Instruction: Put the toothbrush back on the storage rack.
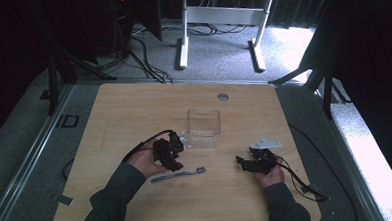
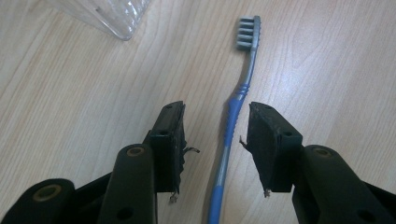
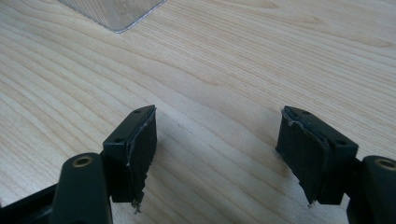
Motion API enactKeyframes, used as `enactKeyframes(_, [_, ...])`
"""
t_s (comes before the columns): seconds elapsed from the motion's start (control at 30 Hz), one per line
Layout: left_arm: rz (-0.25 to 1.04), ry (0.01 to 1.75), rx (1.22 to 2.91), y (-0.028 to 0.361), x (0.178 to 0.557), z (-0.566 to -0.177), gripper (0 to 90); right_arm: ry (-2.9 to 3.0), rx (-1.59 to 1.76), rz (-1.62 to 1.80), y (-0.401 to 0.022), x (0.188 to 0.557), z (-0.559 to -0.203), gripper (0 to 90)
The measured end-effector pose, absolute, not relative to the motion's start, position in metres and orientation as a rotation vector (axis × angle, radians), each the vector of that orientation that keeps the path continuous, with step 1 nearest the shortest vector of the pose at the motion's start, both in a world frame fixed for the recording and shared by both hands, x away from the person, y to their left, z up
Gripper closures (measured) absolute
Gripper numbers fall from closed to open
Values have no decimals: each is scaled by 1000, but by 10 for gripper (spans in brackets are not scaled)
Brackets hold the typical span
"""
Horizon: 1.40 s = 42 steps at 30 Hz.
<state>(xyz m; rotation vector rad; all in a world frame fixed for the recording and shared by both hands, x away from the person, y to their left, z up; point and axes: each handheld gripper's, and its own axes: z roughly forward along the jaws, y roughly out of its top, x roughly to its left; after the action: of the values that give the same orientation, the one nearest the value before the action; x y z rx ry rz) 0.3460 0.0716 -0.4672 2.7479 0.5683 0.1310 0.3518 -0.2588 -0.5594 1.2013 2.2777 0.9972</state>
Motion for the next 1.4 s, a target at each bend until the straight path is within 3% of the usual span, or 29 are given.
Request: enactKeyframes(1.4, [80,492,2943,42,344,-496,635,2278,1200,997,-259,352,-559,280])
